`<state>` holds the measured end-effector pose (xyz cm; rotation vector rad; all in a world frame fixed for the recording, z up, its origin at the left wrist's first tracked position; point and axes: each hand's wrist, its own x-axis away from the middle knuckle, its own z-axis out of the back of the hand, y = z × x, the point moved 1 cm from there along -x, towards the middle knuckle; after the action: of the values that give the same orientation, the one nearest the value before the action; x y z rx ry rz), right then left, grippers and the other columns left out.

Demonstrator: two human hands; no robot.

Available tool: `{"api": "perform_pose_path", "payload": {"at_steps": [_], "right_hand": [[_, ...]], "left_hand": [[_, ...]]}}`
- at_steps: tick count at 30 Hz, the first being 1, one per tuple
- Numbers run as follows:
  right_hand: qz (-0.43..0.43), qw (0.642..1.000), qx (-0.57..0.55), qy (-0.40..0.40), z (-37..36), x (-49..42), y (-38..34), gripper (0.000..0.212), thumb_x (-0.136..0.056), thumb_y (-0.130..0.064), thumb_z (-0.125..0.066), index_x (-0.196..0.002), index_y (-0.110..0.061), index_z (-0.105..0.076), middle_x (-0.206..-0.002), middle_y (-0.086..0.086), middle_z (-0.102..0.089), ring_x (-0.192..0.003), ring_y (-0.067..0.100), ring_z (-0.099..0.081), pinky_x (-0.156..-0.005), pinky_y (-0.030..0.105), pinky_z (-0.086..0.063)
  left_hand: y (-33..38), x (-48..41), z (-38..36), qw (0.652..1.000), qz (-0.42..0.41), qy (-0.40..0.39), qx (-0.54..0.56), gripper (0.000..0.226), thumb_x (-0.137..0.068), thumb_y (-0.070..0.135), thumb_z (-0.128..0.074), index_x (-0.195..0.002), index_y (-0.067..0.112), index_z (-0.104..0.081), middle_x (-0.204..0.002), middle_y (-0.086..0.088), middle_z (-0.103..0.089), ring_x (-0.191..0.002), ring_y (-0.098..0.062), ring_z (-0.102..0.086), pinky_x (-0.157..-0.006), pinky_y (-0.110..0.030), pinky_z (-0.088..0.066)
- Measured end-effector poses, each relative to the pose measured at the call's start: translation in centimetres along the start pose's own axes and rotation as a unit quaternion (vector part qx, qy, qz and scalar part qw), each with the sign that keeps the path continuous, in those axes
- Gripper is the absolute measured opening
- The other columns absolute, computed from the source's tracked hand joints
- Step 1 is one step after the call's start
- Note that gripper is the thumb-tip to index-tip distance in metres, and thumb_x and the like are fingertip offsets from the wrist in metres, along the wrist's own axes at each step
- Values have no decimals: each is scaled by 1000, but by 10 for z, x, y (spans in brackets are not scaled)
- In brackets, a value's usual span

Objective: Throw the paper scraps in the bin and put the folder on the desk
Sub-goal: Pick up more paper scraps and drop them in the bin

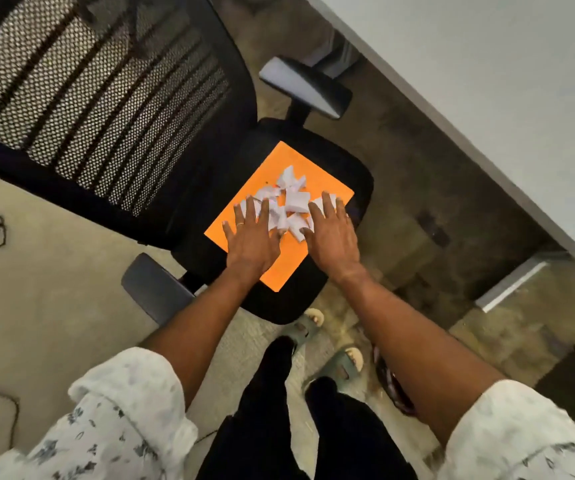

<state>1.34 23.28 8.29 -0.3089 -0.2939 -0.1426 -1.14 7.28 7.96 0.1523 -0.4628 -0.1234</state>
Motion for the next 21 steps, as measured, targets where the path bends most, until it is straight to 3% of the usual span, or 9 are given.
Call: {"api": "perform_pose_path", "payload": {"at_steps": [8,13,21], "right_hand": [[-9,998,2,-68,-54,-39,15,77,-93,-35,-69,-157,-20,-28,-169,10,-11,-154,43,-11,-118,52,-35],[-24,995,-8,-95,-84,-63,21,95,-86,-39,-78,-159,-23,-20,-169,10,-4,-153,46,-5,-104,55,-47],[-56,993,-12,-106,-122,-76,17,69,-101,-29,-59,-159,-25,-22,-169,11,-4,-154,42,-9,-103,54,-47]], "left_hand": [[-23,-36,-44,996,21,-59,69,80,-103,49,-46,-164,23,0,-172,-11,4,-158,-40,1,-123,-65,-16],[-33,-69,-68,995,10,-73,74,87,-97,51,-59,-163,30,-7,-171,-10,9,-157,-41,10,-119,-69,-21],[-32,-100,-91,994,7,-82,74,87,-85,63,-68,-158,33,-32,-171,-8,12,-156,-45,13,-120,-65,-21]]}}
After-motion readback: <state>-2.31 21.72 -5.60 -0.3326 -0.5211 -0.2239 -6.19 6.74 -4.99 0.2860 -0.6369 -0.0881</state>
